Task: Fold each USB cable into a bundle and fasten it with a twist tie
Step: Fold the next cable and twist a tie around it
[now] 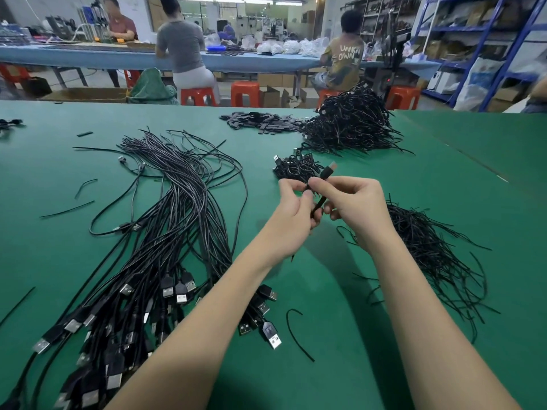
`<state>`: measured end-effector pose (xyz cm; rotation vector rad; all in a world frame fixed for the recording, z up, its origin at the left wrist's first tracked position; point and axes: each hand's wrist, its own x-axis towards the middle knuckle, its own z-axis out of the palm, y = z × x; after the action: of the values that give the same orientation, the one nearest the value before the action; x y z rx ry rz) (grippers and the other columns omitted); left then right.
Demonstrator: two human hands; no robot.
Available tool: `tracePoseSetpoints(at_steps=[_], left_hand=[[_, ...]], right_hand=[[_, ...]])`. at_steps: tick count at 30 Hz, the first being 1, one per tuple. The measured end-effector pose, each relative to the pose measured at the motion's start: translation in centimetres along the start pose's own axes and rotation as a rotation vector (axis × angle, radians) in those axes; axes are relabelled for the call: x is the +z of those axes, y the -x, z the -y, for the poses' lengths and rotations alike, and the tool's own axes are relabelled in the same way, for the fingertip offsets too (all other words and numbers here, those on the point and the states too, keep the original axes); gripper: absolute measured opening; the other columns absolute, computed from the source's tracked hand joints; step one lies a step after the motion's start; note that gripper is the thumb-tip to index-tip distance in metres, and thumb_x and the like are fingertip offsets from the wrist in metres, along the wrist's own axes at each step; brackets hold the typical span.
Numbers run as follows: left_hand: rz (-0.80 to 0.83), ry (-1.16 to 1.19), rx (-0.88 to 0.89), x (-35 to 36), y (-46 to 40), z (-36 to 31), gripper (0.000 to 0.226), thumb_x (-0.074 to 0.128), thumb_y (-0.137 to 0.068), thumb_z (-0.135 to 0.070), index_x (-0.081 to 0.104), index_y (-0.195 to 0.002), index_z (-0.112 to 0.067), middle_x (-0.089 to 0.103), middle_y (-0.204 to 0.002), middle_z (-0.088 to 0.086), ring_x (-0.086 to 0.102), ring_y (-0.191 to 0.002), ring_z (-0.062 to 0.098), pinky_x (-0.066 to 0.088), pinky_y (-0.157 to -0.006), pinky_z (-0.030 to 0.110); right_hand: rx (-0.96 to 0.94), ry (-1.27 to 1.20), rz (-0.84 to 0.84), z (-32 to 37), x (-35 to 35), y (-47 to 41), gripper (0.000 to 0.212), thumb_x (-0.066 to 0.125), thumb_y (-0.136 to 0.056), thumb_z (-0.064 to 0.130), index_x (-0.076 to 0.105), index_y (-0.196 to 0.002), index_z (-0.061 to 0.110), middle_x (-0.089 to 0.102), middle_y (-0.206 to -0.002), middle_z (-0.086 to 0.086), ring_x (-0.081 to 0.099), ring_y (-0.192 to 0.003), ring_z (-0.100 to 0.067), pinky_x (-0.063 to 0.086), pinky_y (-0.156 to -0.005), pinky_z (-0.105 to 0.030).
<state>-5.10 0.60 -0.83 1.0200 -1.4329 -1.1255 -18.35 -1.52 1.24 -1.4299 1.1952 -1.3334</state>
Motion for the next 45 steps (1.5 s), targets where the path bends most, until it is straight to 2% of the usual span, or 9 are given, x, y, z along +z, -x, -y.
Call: tracePoseSetpoints(at_steps=[6, 13, 19, 21, 25, 29, 35, 39, 45], left_hand=[[-0.075, 0.121, -0.077, -0.1, -0.5, 0.7, 0.016, 0.030, -0.108, -0.015, 0.030, -0.092, -0.019, 0.051, -0.070, 0.001, 0.044, -0.053, 0.007, 0.036, -0.047, 0.019], [-0.195, 0.297, -0.176, -1.4, -1.1, 1.7, 0.015, 0.034, -0.106, -0.012, 0.035, -0.092, -0.017, 0.053, -0.068, 0.002, 0.041, -0.049, 0.008, 0.032, -0.045, 0.019], [-0.200, 0.276, -0.167, -1.6, -1.0, 1.7, 0.014, 0.037, -0.106, -0.014, 0.037, -0.092, -0.017, 0.055, -0.068, 0.000, 0.043, -0.050, 0.008, 0.034, -0.047, 0.020], [-0.197, 0.260, -0.168, -1.8, -0.9, 1.7, 0.014, 0.038, -0.106, -0.014, 0.038, -0.093, -0.018, 0.055, -0.069, 0.001, 0.044, -0.051, 0.007, 0.034, -0.048, 0.020], [-0.193, 0.222, -0.169, -1.9, -0.9, 1.7, 0.014, 0.037, -0.106, -0.014, 0.037, -0.093, -0.018, 0.055, -0.071, 0.003, 0.044, -0.051, 0.007, 0.035, -0.049, 0.021], [-0.200, 0.147, -0.176, -2.1, -0.8, 1.7, 0.013, 0.037, -0.106, -0.016, 0.037, -0.094, -0.019, 0.056, -0.074, 0.003, 0.045, -0.053, 0.008, 0.037, -0.052, 0.022], [-0.159, -0.012, -0.126, -2.0, -0.6, 1.4, 0.015, 0.035, -0.106, -0.016, 0.036, -0.092, -0.021, 0.055, -0.073, 0.001, 0.042, -0.057, 0.011, 0.038, -0.050, 0.019], [-0.102, -0.141, -0.071, -2.0, -0.6, 1.2, 0.018, 0.035, -0.105, -0.018, 0.034, -0.089, -0.025, 0.052, -0.074, 0.000, 0.041, -0.066, 0.019, 0.040, -0.060, 0.033], [-0.064, -0.287, -0.043, -1.9, -0.4, 1.3, 0.014, 0.039, -0.103, -0.022, 0.037, -0.090, -0.027, 0.053, -0.068, -0.007, 0.041, -0.062, 0.017, 0.040, -0.063, 0.037]], right_hand=[[0.134, -0.006, 0.030, 0.2, -0.9, 0.1, 0.019, 0.083, -0.082, 0.037, 0.077, -0.086, 0.019, 0.074, -0.070, 0.007, 0.059, -0.049, -0.008, 0.045, -0.047, -0.017], [0.318, 0.996, 0.026, -1.4, -3.5, -0.5, 0.023, 0.081, -0.079, 0.049, 0.078, -0.090, 0.029, 0.074, -0.097, 0.001, 0.066, -0.093, -0.022, 0.050, -0.076, -0.030], [0.330, 1.104, 0.046, -2.4, -2.1, -0.1, 0.028, 0.075, -0.087, 0.039, 0.072, -0.108, 0.020, 0.070, -0.115, -0.009, 0.065, -0.106, -0.031, 0.050, -0.082, -0.033], [0.254, 1.047, 0.150, -2.4, -1.9, -0.2, 0.014, 0.067, -0.094, 0.034, 0.071, -0.099, 0.022, 0.072, -0.106, -0.005, 0.065, -0.099, -0.028, 0.050, -0.078, -0.031], [0.134, 0.396, 0.220, -1.2, -1.4, -0.2, 0.013, 0.071, -0.092, 0.025, 0.065, -0.082, 0.019, 0.070, -0.071, 0.007, 0.060, -0.065, -0.011, 0.043, -0.058, -0.022], [0.047, 0.107, 0.188, -0.1, -1.5, 0.0, 0.018, 0.068, -0.084, 0.000, 0.061, -0.071, 0.012, 0.079, -0.094, 0.000, 0.069, -0.084, -0.009, 0.050, -0.064, -0.018], [-0.099, 0.080, 0.317, 0.7, -1.4, 0.6, 0.029, 0.058, -0.082, -0.014, 0.052, -0.069, 0.011, 0.077, -0.106, 0.001, 0.062, -0.068, -0.016, 0.051, -0.065, -0.024], [-0.188, 0.139, 0.401, 1.3, -0.5, 0.9, 0.020, 0.059, -0.079, -0.004, 0.052, -0.069, 0.012, 0.076, -0.108, 0.002, 0.054, -0.062, -0.017, 0.046, -0.062, -0.025], [-0.074, 0.153, 0.336, 0.8, -0.1, 1.0, 0.009, 0.062, -0.072, 0.010, 0.054, -0.071, 0.010, 0.068, -0.077, 0.002, 0.055, -0.056, -0.016, 0.044, -0.062, -0.034]])
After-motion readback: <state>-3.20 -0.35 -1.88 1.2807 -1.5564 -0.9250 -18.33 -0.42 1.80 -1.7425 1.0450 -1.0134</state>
